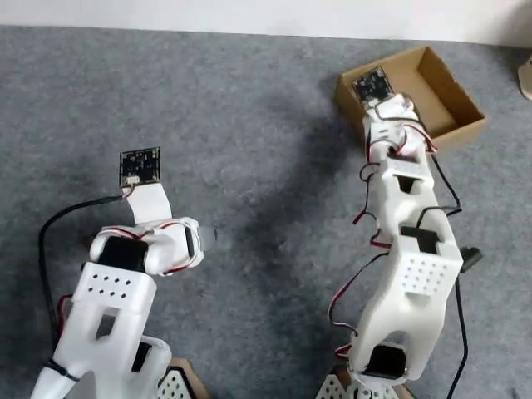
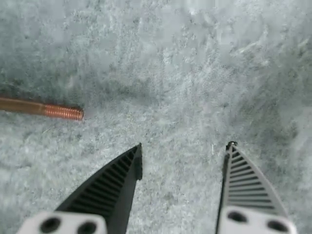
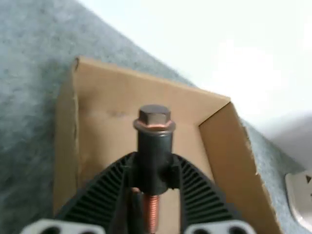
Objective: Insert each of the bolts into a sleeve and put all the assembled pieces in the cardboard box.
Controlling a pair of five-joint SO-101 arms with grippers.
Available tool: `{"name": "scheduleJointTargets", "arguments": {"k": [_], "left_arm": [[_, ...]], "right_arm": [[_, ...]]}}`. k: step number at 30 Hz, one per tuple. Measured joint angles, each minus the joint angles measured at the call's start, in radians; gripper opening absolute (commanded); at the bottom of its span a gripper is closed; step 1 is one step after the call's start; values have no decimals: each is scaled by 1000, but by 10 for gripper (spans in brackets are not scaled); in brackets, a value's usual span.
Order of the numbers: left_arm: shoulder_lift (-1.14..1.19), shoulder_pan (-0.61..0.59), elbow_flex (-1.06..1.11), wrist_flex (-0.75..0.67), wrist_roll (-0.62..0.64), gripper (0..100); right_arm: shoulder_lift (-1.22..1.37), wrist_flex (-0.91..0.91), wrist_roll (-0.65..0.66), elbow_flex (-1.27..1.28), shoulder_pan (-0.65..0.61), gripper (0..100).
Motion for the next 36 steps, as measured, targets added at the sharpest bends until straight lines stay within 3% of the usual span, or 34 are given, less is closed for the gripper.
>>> {"name": "scheduleJointTargets", "arguments": {"k": [5, 8, 16, 29, 36], "left_arm": [[0, 0, 5, 0, 0, 253], [0, 0, 5, 0, 0, 253], [0, 0, 5, 0, 0, 253], [0, 0, 5, 0, 44, 252], [0, -3, 5, 6, 69, 252]], "right_arm": [[11, -44, -12, -3, 17, 166], [6, 26, -112, -15, 37, 163], [-275, 638, -493, -52, 61, 165], [-466, 1229, -689, -64, 167, 163], [-485, 1444, -713, -64, 244, 163]]}}
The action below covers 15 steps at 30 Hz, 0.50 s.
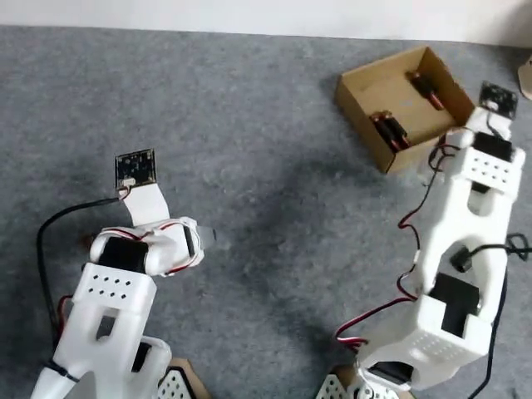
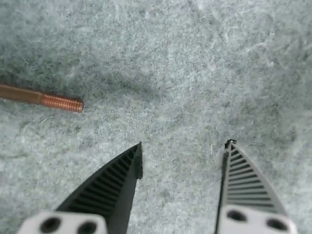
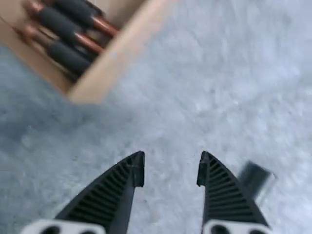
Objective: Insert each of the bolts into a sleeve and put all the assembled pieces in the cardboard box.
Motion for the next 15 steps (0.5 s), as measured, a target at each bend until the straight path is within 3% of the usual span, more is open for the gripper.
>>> {"name": "scheduleJointTargets", "arguments": {"k": [15], "left_arm": [[0, -212, 3, 94, 0, 249]], "right_arm": [[0, 186, 0, 32, 215, 163]]}}
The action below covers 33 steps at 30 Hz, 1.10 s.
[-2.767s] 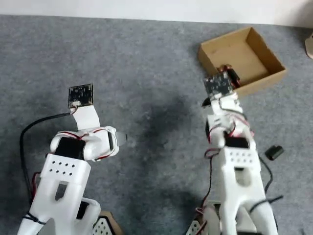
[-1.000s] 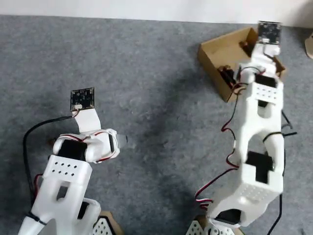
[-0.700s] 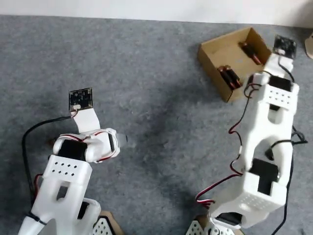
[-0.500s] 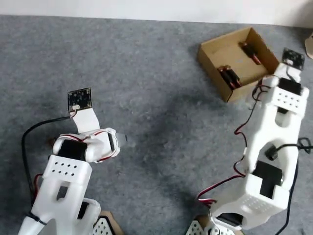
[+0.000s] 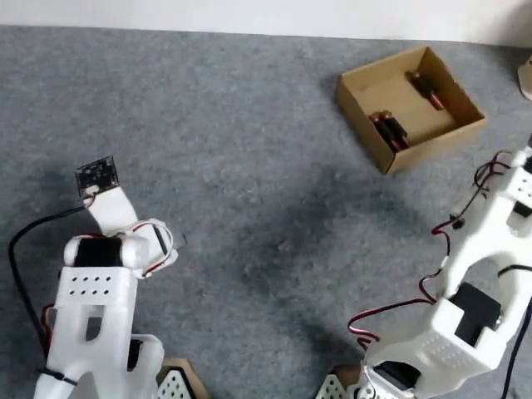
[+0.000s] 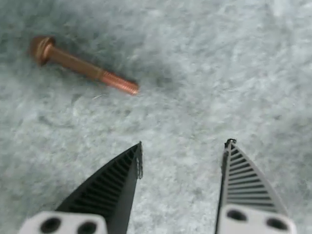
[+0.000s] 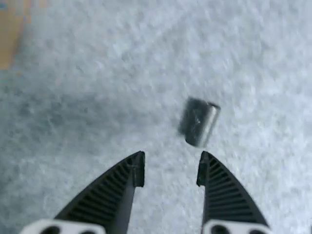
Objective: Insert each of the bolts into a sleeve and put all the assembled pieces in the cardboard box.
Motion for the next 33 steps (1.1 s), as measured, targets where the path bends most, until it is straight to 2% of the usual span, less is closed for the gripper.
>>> {"name": "scheduleJointTargets", "arguments": {"k": [6, 17, 19, 21, 22, 27, 33], "left_arm": [[0, -74, 0, 11, 3, 249], [0, -83, 54, -25, 0, 249], [0, -101, 54, -49, 3, 249], [0, -109, 54, -91, 3, 249], [0, -120, 54, -112, -2, 248], [0, -189, 54, -183, 46, 248], [0, -210, 54, -192, 52, 248]], "right_arm": [[0, -91, 15, 133, 61, 163], [-3, -368, 49, 345, 147, 163], [-3, -420, 51, 373, 147, 132], [-3, -474, 54, 417, 147, 16], [-3, -497, 54, 442, 149, 0], [-25, -617, 52, 539, 157, 5], [-41, -654, 52, 580, 157, 5]]}}
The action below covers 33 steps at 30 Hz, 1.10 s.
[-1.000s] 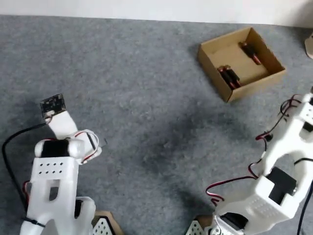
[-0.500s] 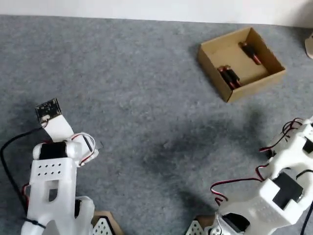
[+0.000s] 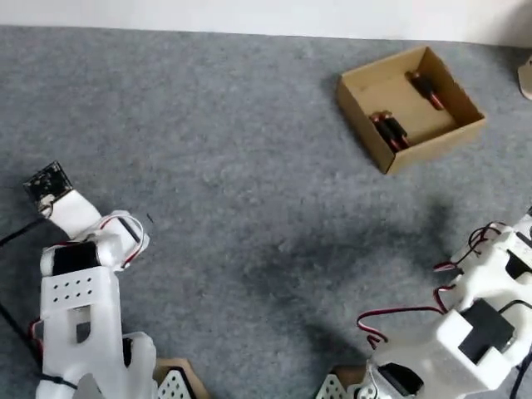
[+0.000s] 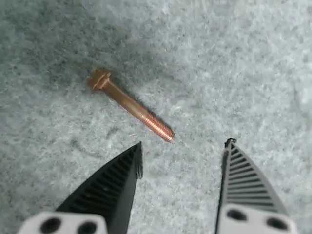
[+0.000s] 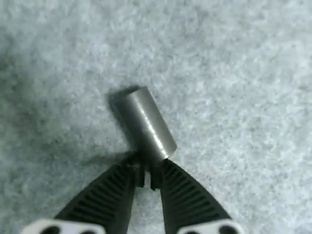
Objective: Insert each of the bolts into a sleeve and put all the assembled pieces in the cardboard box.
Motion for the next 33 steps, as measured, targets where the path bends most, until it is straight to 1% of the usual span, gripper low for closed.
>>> {"name": "scheduleJointTargets", "arguments": {"k": [4, 5, 9, 11, 12, 19, 24, 26, 28, 30, 32, 33], "left_arm": [[0, -69, 0, 0, -8, 245], [0, -92, 0, 0, -6, 229], [3, -114, 35, -12, 71, 82], [25, -115, 64, -64, 104, 24], [43, -117, 75, -97, 117, 15], [235, -127, 95, -311, 198, 27], [328, -127, 64, -338, 210, 171], [328, -127, 58, -328, 209, 193], [331, -127, 54, -318, 210, 166], [339, -127, 54, -316, 210, 101], [339, -127, 54, -330, 210, 7], [339, -127, 54, -341, 210, 5]], "right_arm": [[0, -2, 0, 0, 0, 5], [0, -2, 0, 0, 0, 5], [0, -2, 0, 0, 0, 5], [0, -2, 0, 0, 0, 5], [0, -2, 0, 0, 0, 5], [0, -2, 0, 0, 0, 5], [0, -2, 0, 0, 0, 5], [0, -2, 0, 0, 0, 5], [0, -2, 0, 0, 0, 5], [0, -2, 0, 0, 0, 5], [0, -2, 0, 0, 0, 5], [0, -2, 0, 0, 0, 5]]}}
